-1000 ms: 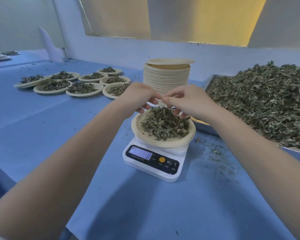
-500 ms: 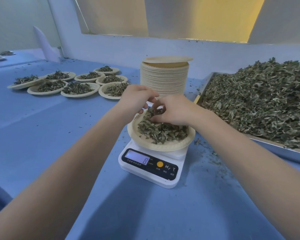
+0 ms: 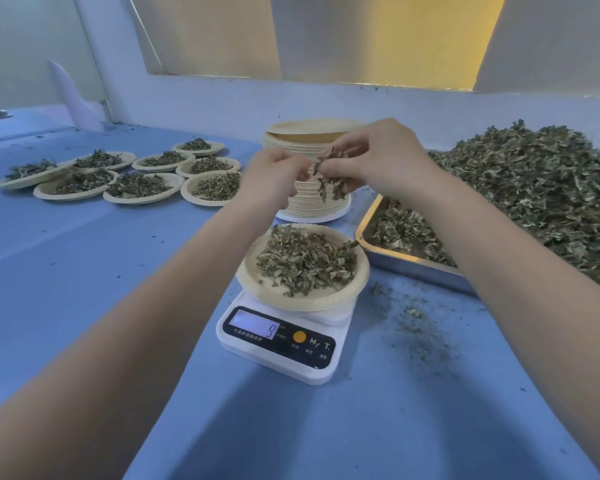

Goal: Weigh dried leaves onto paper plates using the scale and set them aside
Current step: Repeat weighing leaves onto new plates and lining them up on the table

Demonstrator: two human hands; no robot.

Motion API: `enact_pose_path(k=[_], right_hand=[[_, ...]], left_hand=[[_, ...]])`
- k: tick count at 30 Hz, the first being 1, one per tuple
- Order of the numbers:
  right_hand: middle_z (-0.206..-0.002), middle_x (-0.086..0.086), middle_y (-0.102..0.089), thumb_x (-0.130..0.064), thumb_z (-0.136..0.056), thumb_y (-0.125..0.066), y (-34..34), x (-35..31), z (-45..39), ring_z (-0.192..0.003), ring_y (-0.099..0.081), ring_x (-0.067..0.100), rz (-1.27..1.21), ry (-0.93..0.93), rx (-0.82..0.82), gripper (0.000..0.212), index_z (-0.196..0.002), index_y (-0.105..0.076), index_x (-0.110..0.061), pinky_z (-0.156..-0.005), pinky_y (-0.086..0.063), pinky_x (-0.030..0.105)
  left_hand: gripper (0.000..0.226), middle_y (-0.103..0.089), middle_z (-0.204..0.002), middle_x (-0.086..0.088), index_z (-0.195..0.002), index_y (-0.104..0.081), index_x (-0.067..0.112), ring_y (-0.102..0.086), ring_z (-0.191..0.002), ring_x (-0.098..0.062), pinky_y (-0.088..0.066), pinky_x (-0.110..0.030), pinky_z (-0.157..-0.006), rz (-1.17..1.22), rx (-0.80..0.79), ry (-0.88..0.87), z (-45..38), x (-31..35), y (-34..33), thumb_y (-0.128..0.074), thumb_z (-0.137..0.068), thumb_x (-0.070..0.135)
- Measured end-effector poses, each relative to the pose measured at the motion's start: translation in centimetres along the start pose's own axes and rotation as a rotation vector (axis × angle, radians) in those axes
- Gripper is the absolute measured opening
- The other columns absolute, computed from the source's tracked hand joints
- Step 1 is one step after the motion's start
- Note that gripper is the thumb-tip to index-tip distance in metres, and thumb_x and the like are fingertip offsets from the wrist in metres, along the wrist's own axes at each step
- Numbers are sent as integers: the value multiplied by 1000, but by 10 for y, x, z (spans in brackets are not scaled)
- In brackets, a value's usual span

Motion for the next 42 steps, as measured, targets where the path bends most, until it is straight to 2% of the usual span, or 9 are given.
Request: enact_pose_path(k=[5,9,13,18,20,25,30,35,42], right_hand=[[-76,0,-68,-20,-80,-76,18,16,4,-43,-58,0,3,-11,83,16,-94,-74,-13,-46,-41,7],[-69,-6,-65,-22,-81,-76,41,35,7,-43,-59,-1,22,-28,143,11,-90,-72,-18,-48,-42,7],[-68,-5,-67,-23,-80,-76,59,56,7,-46,-62,1,37,-29,189,15,-93,-74,-15,-50,-45,9],[-127,4,-60,-42,-83,-69,61,82,5,-110,-59,21,613,-120,-93,47,-126,-59,-27,-86,-43,27],[-136,2,-54,-48,-85,-64,53,86,9,-119,-53,23,646,-151,-168,46,-128,-57,-35,-94,-44,35],[-96,-6,-62,-52,-88,-57,25,73,15,-100,-58,15,453,-50,-133,32,-113,-65,-34,-77,-41,27],[-131,-6,-56,-68,-74,-62,-6,65,22,-111,-50,9,295,-56,-321,78,-138,-47,-26,-85,-35,23],[-158,-18,2,-76,-37,-78,-29,70,36,-144,-7,5,296,-126,-770,148,-149,10,-37,-118,-13,33],[-159,-13,8,-70,-35,-82,-40,71,43,-146,3,9,340,-123,-765,153,-148,16,-38,-119,-12,46]], left_hand=[[24,-59,-85,-4,-100,-63,13,-48,-58,-12,-39,-25,-50,13,-103,-23,-4,20,-37,-43,-89,3],[26,-59,-79,-3,-80,-61,18,-47,-56,-12,-37,-24,-50,22,-162,-21,-11,29,-65,-44,-87,-1],[25,-60,-80,-3,-87,-63,16,-49,-56,-12,-38,-20,-47,0,-234,-12,-17,34,-90,-44,-88,-2],[34,-56,-105,-7,-124,-56,13,-53,-71,-14,-43,-20,-49,-107,-322,27,-19,30,-109,-42,-95,3],[33,-56,-101,-5,-124,-56,13,-54,-70,-13,-44,-19,-48,-117,-331,32,-18,28,-110,-42,-95,3],[24,-57,-94,-6,-107,-62,12,-53,-65,-12,-45,-20,-53,-136,-299,22,-14,20,-89,-46,-92,2],[19,-60,-99,-4,-100,-65,15,-54,-74,-13,-45,-23,-62,-200,-183,-12,-4,4,-36,-51,-91,7],[17,-59,-118,-3,-104,-64,19,-50,-114,-20,-39,-33,-95,-270,-43,38,10,-24,22,-52,-92,14],[35,-52,-113,1,-127,-53,14,-49,-100,-15,-36,-31,-88,-184,-105,226,28,-58,29,-51,-95,28]])
Point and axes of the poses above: each hand's wrist, its own z-axis away from the middle knuckle, its own y-axis out of the back of the hand, x = y × z, the point moved 3 cm from there along -z, towards the middle knuckle
